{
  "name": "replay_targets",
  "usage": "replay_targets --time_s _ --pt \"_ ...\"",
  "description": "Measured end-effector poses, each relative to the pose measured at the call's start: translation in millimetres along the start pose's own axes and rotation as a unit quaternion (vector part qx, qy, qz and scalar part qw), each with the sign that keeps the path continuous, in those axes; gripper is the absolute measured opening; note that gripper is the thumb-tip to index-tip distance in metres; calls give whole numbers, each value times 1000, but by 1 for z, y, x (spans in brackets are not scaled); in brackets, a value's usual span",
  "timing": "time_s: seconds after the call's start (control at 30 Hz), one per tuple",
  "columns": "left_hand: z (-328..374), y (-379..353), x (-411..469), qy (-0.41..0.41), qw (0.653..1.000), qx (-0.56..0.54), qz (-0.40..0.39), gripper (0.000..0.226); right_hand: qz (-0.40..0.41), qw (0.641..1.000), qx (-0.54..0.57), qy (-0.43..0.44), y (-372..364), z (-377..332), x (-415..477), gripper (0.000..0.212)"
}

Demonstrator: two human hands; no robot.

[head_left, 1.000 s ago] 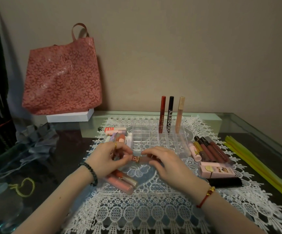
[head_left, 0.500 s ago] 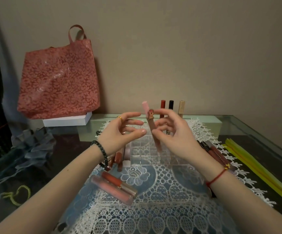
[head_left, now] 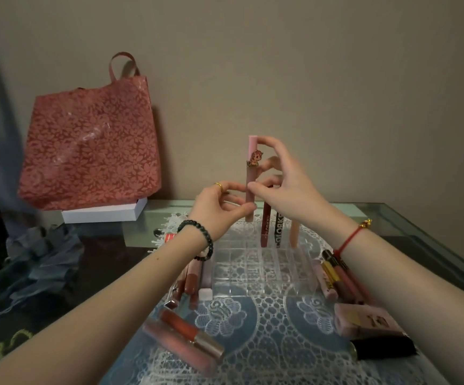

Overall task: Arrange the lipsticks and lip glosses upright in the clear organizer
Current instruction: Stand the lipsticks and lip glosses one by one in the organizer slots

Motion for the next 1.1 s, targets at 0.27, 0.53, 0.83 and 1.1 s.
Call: replay_targets --time_s 0.27,0.53,0.83,1.1 --pt "-9 4 25 -11 998 65 -7 20 -3 998 -56 14 12 9 43 24" --pt "-32 -7 42 12 995 90 -32 17 -35 996 -81 -17 19 29 62 12" --pt "-48 -18 37 27 992 112 -51 15 -84 988 -120 -59 18 47 52 15" --pt "-57 -23 34 24 991 124 -51 17 -117 979 -156 -57 15 51 48 12"
Point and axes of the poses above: each hand's wrist, its own x-axis towards the middle knuckle, its own y-axis out of the back of the hand, z = x × y, the point moved 4 cm from there along x, towards the middle knuckle, and after that the axes turned 4 degrees about y, right-handed, at the moved point
